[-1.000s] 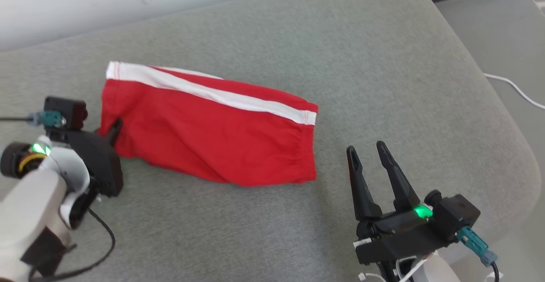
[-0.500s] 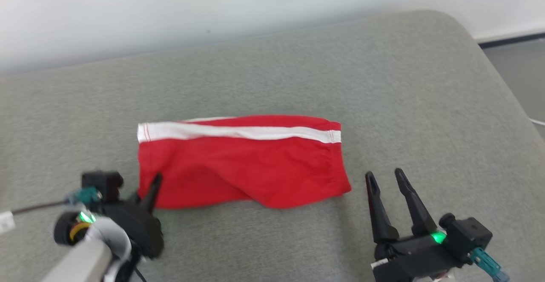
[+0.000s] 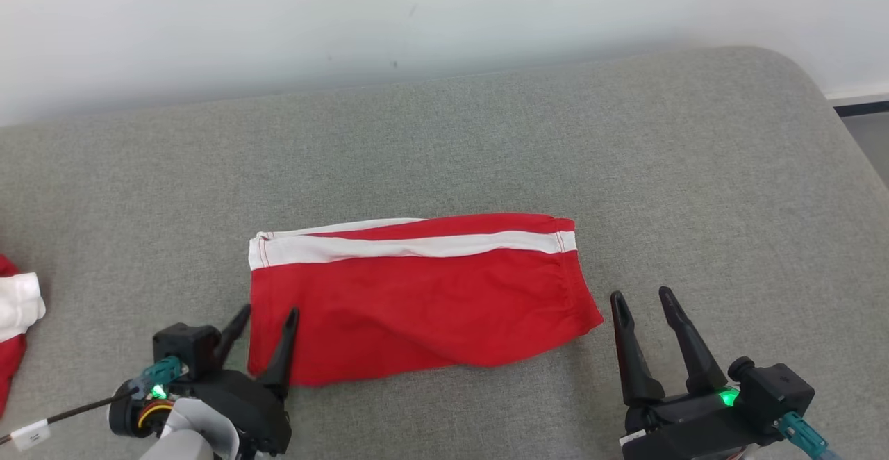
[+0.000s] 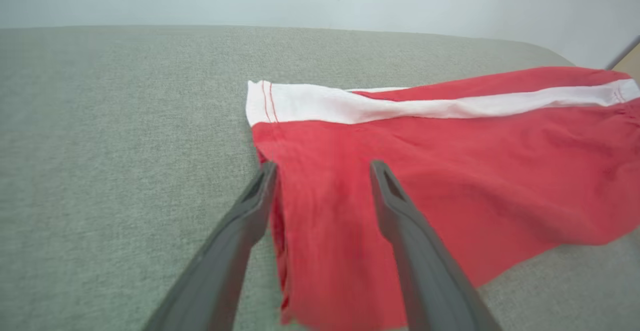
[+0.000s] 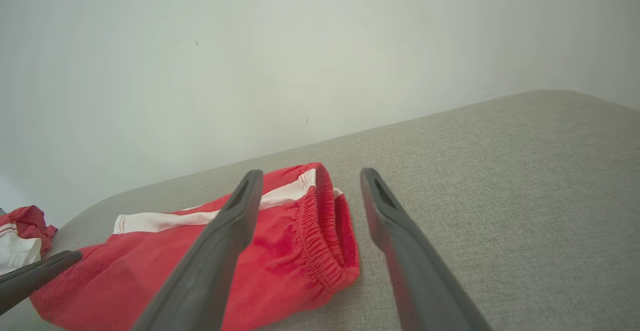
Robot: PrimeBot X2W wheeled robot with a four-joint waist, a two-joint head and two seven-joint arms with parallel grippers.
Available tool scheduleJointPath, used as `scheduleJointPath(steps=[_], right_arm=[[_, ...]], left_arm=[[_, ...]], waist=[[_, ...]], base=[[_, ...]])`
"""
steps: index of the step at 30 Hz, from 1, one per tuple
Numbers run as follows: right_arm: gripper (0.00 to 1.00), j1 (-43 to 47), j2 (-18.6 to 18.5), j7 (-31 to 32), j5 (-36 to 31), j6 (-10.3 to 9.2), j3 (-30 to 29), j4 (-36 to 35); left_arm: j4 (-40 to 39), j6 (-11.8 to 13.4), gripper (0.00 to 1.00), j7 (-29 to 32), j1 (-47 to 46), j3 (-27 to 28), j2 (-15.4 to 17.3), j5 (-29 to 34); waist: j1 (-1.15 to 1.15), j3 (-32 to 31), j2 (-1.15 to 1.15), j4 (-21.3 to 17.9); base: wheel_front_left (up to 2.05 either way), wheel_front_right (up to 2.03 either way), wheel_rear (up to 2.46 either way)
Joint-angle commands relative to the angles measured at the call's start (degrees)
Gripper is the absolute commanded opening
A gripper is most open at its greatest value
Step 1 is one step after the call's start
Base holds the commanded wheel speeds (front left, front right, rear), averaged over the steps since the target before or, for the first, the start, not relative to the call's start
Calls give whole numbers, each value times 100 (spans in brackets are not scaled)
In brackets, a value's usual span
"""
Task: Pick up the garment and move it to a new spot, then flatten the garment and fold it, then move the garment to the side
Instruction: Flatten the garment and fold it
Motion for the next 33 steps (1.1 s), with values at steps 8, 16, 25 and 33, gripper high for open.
scheduleJointPath(steps=[8,16,25,33], right_arm=[[100,-79,-19,-2,-76,-14,-76,-54],[100,-24,12,-3,-138,-14,-216,-117],[100,59,18,-3,-182,-14,-356,-148],[100,208,77,-2,-241,-14,-542,-54]], left_arm=[[21,206,100,-326,-50,428,-80,476],[-818,336,100,-329,488,1682,-267,1468],[-1658,217,100,-330,1322,3075,-646,2556],[-1948,-106,100,-330,2072,3700,-990,3255]], waist=[[0,-98,0,92],[0,-225,0,277],[0,-349,0,440],[0,-501,0,514]], base=[[0,0,0],[0,0,0],[0,0,0],[0,0,0]])
